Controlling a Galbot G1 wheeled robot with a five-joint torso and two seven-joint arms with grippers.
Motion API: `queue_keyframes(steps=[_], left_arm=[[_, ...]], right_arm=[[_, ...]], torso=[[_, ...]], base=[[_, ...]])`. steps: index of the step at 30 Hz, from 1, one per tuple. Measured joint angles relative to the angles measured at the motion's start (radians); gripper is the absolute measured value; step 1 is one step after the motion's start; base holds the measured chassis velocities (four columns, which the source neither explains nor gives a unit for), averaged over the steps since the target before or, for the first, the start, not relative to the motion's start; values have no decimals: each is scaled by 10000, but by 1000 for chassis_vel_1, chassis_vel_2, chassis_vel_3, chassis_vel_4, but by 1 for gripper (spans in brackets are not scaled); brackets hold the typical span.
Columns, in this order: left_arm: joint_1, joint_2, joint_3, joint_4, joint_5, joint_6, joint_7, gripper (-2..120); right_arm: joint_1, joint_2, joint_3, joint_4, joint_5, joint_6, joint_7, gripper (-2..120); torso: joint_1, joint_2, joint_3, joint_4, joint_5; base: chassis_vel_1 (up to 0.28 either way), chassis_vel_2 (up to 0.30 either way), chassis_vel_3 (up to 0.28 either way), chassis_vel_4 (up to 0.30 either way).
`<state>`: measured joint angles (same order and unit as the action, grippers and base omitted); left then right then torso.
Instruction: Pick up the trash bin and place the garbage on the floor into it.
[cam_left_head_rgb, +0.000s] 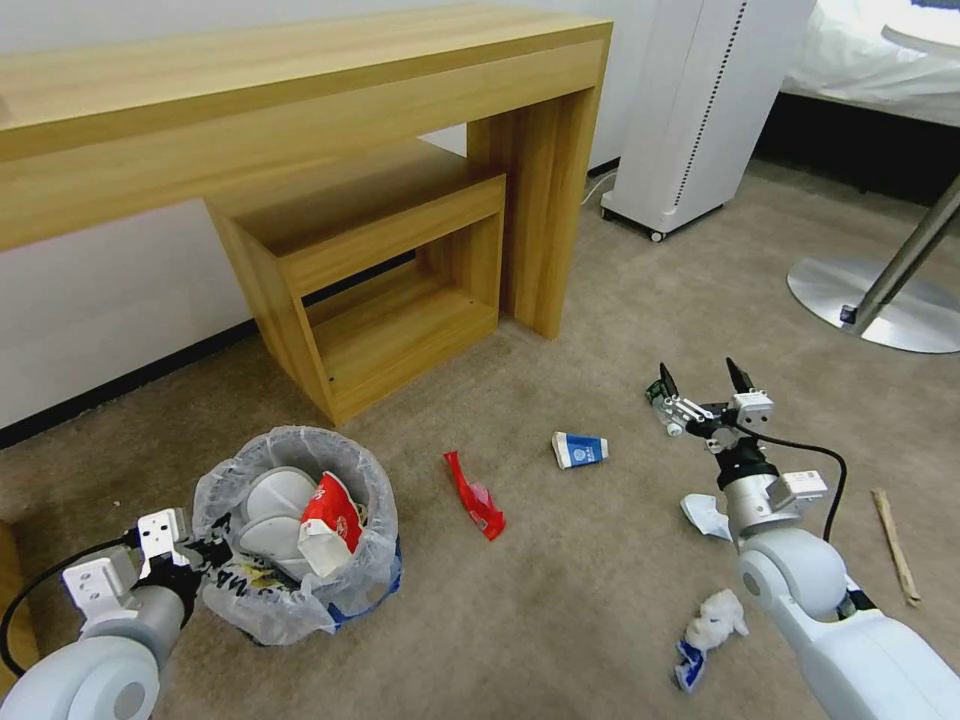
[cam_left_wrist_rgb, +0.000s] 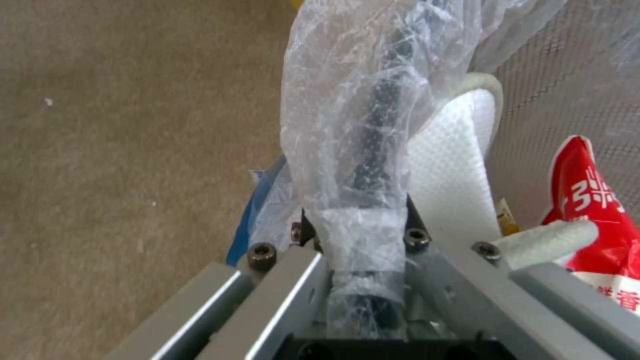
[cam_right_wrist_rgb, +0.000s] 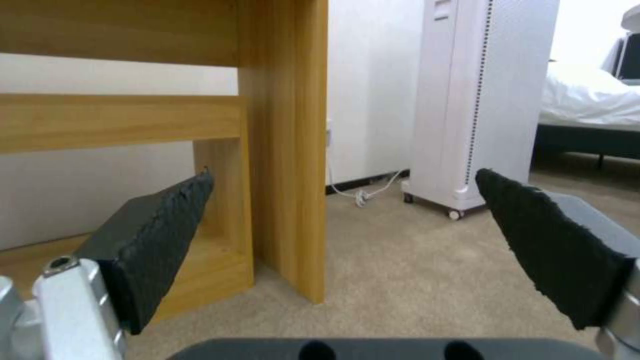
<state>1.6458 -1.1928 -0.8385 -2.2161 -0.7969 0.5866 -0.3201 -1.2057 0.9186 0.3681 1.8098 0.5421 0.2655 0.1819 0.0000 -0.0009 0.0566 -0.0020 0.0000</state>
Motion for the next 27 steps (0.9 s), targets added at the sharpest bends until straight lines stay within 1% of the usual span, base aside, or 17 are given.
queue_keyframes(steps=[7, 8, 9, 10, 12, 13, 15, 16, 18, 19, 20, 22, 23, 25, 26, 27], left_arm=[[-24, 11, 2, 34, -2, -12, 6, 1], [-18, 18, -4, 52, -2, -17, 7, 1], [-18, 18, -4, 52, -2, -17, 7, 1], [-15, 17, -7, 58, -3, -20, 7, 1], [-43, 16, 1, 117, 3, -26, 8, 1], [-43, 16, 1, 117, 3, -26, 8, 1], [-113, 0, 47, 190, 11, -33, 9, 1], [-113, 0, 47, 190, 11, -33, 9, 1], [-117, -36, 68, 240, 72, -60, 15, 1], [-116, -58, 68, 242, 91, -62, 15, 1], [-116, -58, 68, 242, 91, -62, 15, 1], [-119, -88, 71, 242, 107, -68, 18, 1], [-119, -88, 71, 242, 107, -68, 18, 1], [-200, -77, 139, 292, 116, -69, 17, 1], [-317, -40, 243, 392, 119, -72, 17, 1], [-317, -40, 243, 392, 119, -72, 17, 1]], right_arm=[[235, 4, -324, -56, 93, -150, 216, 100], [483, -26, -615, -83, 271, -500, 390, 100], [483, -26, -615, -83, 271, -500, 390, 100], [640, -42, -768, -116, 379, -761, 483, 100], [1153, -113, -1455, -215, 1319, -1970, 814, 100], [1153, -113, -1455, -215, 1319, -1970, 814, 100], [1606, -182, -2172, -253, 2426, -3135, 1313, 100], [1606, -182, -2172, -253, 2426, -3135, 1313, 100], [2086, -231, -2964, -394, 3406, -4119, 1913, 100], [2326, -237, -3362, -525, 3745, -4406, 2191, 100], [2326, -237, -3362, -525, 3745, -4406, 2191, 100], [2823, -240, -4129, -798, 4440, -5055, 2616, 100], [2823, -240, -4129, -798, 4440, -5055, 2616, 100], [3212, -270, -4809, -1044, 5068, -5623, 2940, 100], [3459, -298, -5216, -1286, 5301, -5988, 3039, 100], [3459, -298, -5216, -1286, 5301, -5988, 3039, 100]], torso=[[0, 0, 0, -1, 0], [0, 0, -2, -2, 0], [0, 0, -2, -2, 0], [0, 0, -3, -1, -1], [-1, 0, -3, 1, 0], [-1, 0, -3, 1, 0], [0, 0, -3, 0, -1], [0, 0, -3, 0, -1], [0, 0, -2, -2, -2], [0, 0, -2, -1, 0], [0, 0, -2, -1, 0], [-1, 0, -2, 1, -1], [-1, 0, -2, 1, -1], [0, 0, -2, 2, 3], [0, 0, -2, -1, -3], [0, 0, -2, -1, -3]], base=[[-64, 65, 61, -52], [0, 0, 0, 0], [0, 0, 0, 0], [0, 0, 0, 0], [0, 0, 0, 0], [0, 0, 0, 0], [0, 0, 0, 0], [0, 0, 0, 0], [0, 0, 0, 0], [0, 0, 0, 0], [0, 0, 0, 0], [0, 0, 0, 0], [0, 0, 0, 0], [0, 0, 0, 0], [0, 0, 0, 0], [0, 0, 0, 0]])
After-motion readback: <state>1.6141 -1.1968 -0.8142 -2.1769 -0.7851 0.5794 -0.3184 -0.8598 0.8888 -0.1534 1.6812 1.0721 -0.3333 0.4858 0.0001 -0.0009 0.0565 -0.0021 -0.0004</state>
